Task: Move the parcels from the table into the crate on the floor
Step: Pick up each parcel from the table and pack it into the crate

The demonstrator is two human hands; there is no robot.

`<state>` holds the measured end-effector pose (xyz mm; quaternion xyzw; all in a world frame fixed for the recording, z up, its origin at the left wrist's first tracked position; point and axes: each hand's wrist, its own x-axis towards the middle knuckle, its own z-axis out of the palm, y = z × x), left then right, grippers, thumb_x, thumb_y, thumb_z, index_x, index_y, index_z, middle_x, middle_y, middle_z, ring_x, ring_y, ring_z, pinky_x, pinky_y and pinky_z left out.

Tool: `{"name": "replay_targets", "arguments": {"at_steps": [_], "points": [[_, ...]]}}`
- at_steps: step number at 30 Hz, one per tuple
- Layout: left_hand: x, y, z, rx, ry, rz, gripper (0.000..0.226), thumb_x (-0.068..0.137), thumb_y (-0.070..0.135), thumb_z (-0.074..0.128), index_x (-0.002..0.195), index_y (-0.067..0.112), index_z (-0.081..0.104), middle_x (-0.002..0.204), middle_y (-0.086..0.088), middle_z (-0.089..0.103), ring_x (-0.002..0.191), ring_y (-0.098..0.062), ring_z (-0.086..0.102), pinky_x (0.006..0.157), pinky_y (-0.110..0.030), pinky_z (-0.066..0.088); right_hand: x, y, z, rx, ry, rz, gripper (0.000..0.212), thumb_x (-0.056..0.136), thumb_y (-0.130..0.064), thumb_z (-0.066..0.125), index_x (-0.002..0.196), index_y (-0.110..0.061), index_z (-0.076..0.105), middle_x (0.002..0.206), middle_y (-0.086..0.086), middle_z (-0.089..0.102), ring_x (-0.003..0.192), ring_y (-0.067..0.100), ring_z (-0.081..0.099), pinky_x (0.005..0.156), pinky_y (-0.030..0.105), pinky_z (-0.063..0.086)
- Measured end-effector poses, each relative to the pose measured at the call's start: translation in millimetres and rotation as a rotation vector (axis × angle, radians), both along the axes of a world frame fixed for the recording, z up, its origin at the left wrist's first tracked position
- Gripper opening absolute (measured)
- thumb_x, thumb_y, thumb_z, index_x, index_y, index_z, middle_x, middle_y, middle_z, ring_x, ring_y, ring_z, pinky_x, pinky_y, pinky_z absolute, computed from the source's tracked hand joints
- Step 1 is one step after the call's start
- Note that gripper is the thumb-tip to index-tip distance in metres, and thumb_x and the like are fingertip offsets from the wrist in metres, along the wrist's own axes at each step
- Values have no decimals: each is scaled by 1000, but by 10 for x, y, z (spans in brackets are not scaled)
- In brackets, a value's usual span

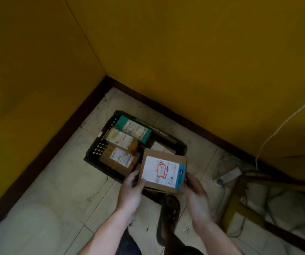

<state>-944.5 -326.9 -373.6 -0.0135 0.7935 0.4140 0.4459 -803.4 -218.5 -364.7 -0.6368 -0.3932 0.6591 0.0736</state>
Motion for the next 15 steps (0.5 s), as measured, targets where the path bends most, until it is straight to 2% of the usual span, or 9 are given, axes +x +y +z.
{"name": "replay_targets", "arguments": {"at_steps": [2, 3, 5, 7, 11, 14, 15], "points": [[-177, 162, -344, -9, -33, -73, 25, 90, 47, 64, 115, 53, 64, 120, 19, 68, 116, -8, 60, 100, -38, 46, -176, 93, -315, -31, -32, -15, 28, 92, -26, 62, 110, -48, 60, 101, -28, 62, 92, -6, 56, 84, 24, 38], [-271, 247, -535, -11, -57, -113, 26, 91, 49, 63, 117, 54, 63, 118, 20, 68, 116, -9, 61, 100, -39, 47, -258, 144, -509, -40, -35, -35, 28, 92, -25, 61, 109, -48, 62, 99, -29, 64, 86, -9, 59, 77, 19, 40], [-448, 406, -938, -23, -104, -137, 25, 91, 48, 62, 116, 51, 64, 114, 19, 69, 112, -10, 63, 88, -32, 50, -392, 236, -935, -49, -48, -90, 36, 92, -18, 60, 119, -42, 62, 106, -22, 69, 82, -10, 64, 65, 14, 44], [-618, 562, -1310, -17, -123, -142, 22, 92, 42, 63, 114, 47, 66, 114, 14, 70, 109, -13, 65, 83, -32, 54, -532, 336, -1318, -65, -49, -126, 40, 91, -14, 60, 127, -33, 61, 112, -14, 70, 83, -7, 67, 58, 11, 49], [-927, 826, -2051, -66, -100, -175, 25, 97, 33, 60, 121, 37, 64, 119, 2, 68, 109, -22, 64, 96, -50, 52, -801, 474, -2049, -78, -50, -157, 37, 91, -9, 57, 123, -25, 64, 111, -5, 73, 93, 7, 71, 68, 20, 54], [-1082, 966, -2424, -41, -118, -204, 23, 97, 30, 62, 119, 32, 67, 119, -1, 70, 110, -23, 65, 98, -48, 52, -917, 534, -2402, -79, -65, -208, 30, 90, -6, 55, 106, -28, 69, 101, -5, 74, 83, 5, 72, 63, 17, 54], [-1118, 998, -2511, -37, -124, -204, 21, 97, 28, 62, 117, 32, 67, 119, -1, 70, 110, -22, 65, 98, -47, 52, -942, 545, -2480, -82, -64, -208, 30, 90, -7, 56, 107, -28, 68, 103, -4, 74, 87, 7, 72, 67, 20, 56]]}}
